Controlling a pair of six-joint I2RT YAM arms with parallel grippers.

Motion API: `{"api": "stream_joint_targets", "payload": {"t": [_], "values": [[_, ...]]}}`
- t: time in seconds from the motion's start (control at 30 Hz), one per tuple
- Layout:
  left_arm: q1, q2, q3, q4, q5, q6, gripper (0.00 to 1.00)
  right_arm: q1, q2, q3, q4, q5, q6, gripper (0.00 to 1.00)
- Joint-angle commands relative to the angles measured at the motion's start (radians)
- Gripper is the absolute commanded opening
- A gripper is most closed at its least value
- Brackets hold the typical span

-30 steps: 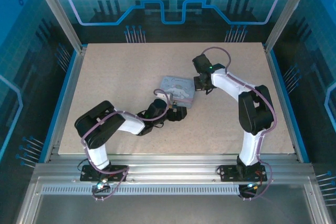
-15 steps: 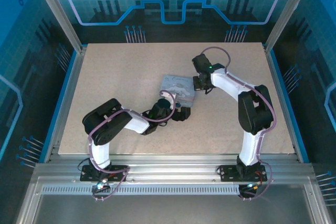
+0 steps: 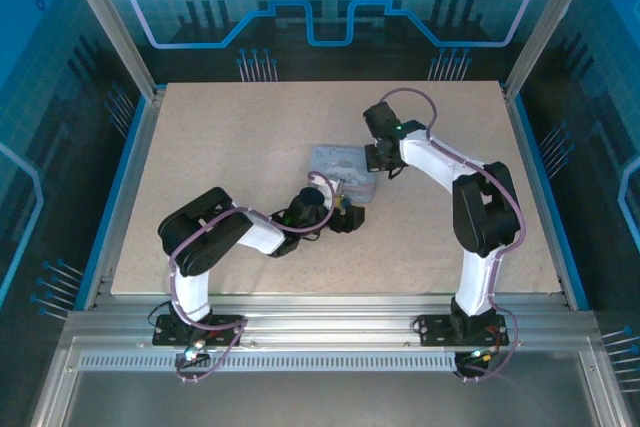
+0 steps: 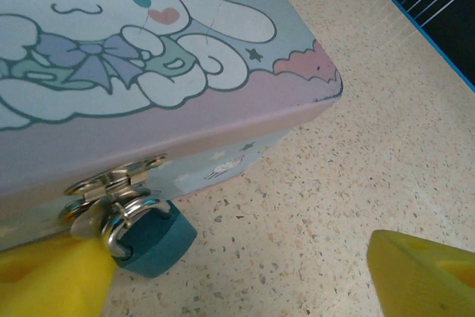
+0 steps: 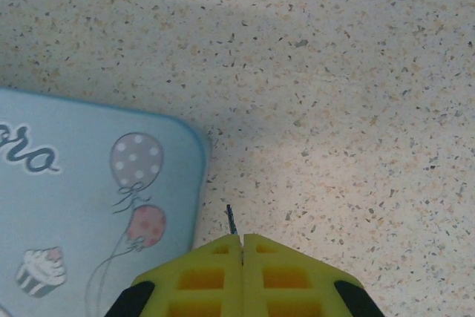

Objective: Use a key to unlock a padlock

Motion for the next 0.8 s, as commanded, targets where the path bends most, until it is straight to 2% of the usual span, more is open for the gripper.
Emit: {"api": "stream_joint_targets", "payload": {"t": [0.0, 0.1, 0.27, 0.47, 0.63, 0.73, 0.77], "values": [[0.008, 0.033, 0.038, 0.062, 0.072, -0.018, 0.84, 0.012, 0.015, 0.03, -0.008, -0.014, 0.003, 0.0], [0.008, 0.048, 0.042, 0.084, 0.097, -0.03, 0.82, 0.013, 0.014, 0.029, -0.008, -0.016, 0.003, 0.0], [0.009, 0.068, 0.054, 0.082, 0.082, -0.056, 0.93, 0.015, 0.009, 0.019, -0.002, -0.033, 0.009, 0.0], [0.012, 0.099, 0.066, 0.132, 0.087, -0.093, 0.95, 0.02, 0.003, 0.012, 0.003, -0.042, 0.016, 0.0], [0.027, 0.123, 0.088, 0.157, 0.156, -0.124, 0.86, 0.021, -0.005, 0.01, 0.003, -0.046, 0.017, 0.0], [0.032, 0.123, 0.077, 0.167, 0.159, -0.141, 0.76, 0.022, -0.007, 0.01, 0.003, -0.045, 0.016, 0.0], [0.037, 0.121, 0.07, 0.171, 0.16, -0.146, 0.75, 0.021, -0.005, 0.01, 0.003, -0.047, 0.016, 0.0]]}}
